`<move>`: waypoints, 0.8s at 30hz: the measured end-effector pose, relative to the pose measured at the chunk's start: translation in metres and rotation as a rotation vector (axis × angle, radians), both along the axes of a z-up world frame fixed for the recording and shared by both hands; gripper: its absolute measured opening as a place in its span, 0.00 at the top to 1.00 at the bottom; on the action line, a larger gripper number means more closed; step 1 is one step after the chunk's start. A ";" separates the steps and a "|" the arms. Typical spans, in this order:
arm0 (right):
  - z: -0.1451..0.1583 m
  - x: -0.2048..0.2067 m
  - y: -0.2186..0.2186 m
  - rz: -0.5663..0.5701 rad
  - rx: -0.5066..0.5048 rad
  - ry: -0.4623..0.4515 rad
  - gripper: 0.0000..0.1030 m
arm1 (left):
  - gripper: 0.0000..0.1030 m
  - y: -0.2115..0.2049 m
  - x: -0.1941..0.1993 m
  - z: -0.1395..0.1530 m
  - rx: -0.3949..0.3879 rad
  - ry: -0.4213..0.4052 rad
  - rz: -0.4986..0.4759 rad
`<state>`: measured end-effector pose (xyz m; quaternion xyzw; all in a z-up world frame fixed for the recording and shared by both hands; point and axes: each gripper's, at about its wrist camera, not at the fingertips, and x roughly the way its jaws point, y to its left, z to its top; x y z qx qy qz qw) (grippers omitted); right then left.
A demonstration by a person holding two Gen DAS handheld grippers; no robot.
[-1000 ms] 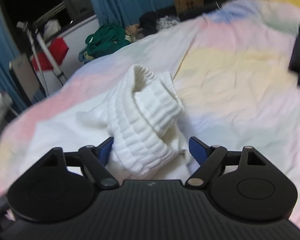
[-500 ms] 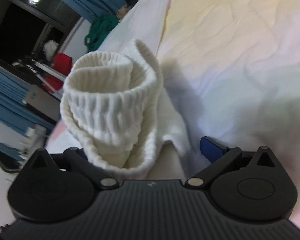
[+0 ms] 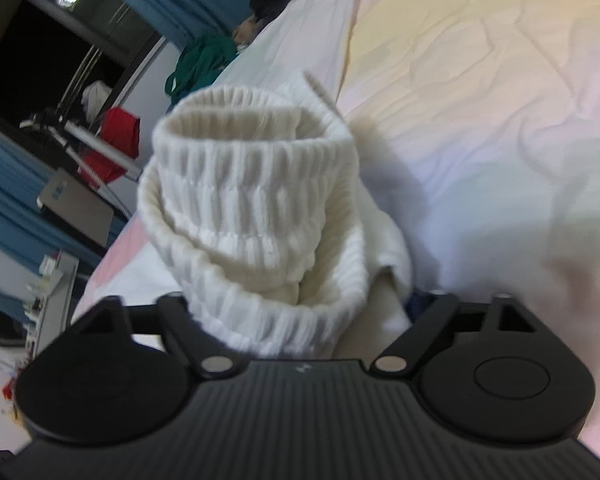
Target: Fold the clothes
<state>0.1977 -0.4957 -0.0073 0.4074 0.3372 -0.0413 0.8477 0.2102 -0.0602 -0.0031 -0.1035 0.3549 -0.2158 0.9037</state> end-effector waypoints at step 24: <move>0.005 0.007 -0.003 0.038 -0.028 -0.008 0.21 | 0.06 0.002 0.066 -0.056 -0.396 0.286 -0.002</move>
